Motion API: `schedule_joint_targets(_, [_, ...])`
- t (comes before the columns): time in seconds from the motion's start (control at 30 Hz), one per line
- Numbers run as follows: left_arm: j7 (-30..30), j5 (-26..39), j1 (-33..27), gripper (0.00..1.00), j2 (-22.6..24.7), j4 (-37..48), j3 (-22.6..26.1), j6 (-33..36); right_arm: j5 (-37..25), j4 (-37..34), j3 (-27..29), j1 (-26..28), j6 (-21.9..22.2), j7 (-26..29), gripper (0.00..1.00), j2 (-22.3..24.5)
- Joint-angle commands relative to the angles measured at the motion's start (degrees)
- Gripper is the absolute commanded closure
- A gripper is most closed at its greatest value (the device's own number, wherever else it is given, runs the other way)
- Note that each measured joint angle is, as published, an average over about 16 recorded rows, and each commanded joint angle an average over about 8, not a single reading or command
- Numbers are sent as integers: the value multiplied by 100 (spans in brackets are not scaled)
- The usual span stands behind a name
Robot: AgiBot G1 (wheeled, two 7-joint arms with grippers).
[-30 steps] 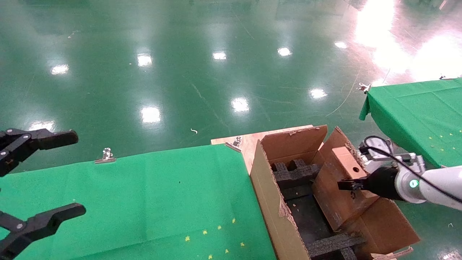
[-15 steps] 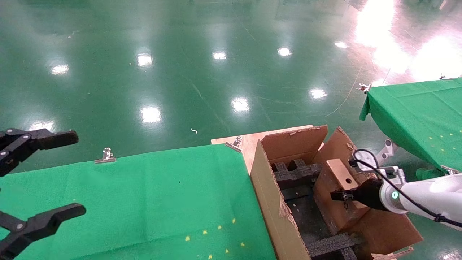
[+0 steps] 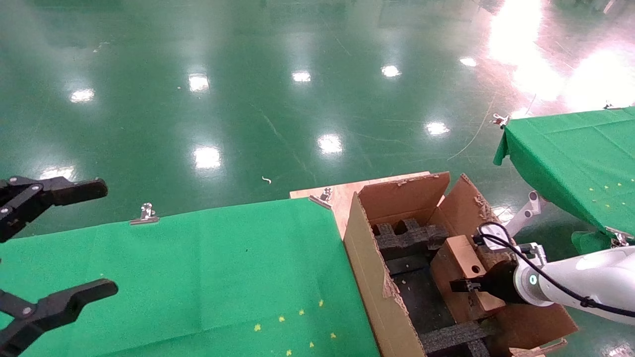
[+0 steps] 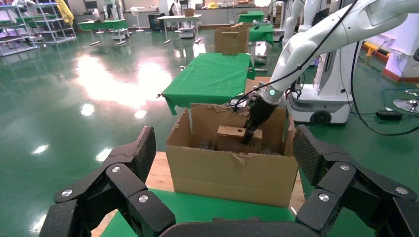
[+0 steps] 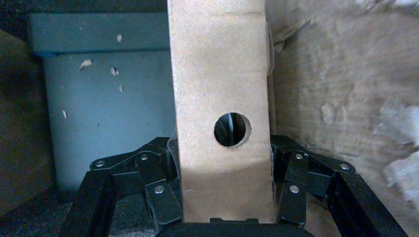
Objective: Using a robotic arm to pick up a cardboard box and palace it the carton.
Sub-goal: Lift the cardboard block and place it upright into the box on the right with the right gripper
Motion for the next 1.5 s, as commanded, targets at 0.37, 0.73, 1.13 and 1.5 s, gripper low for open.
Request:
schedule_joint_targets(0.37, [0,-1,1,0,0,1,-1,-2,235,-293,-31,-35,43,-323,8,-130])
schedule_joint_targets(0.73, [0,-1,1,0,0,2,0,-2,227,-272,-21,-16,44,-295,0,-114])
schedule_joint_targets(1.13, [0,-1,1,0,0,2,0,-2,71,9,-11,12,-24,-103,0,-1])
schedule_joint_targets(1.5, [0,-1,1,0,0,2,0,-2,-237,390,89,201,-56,106,0,189])
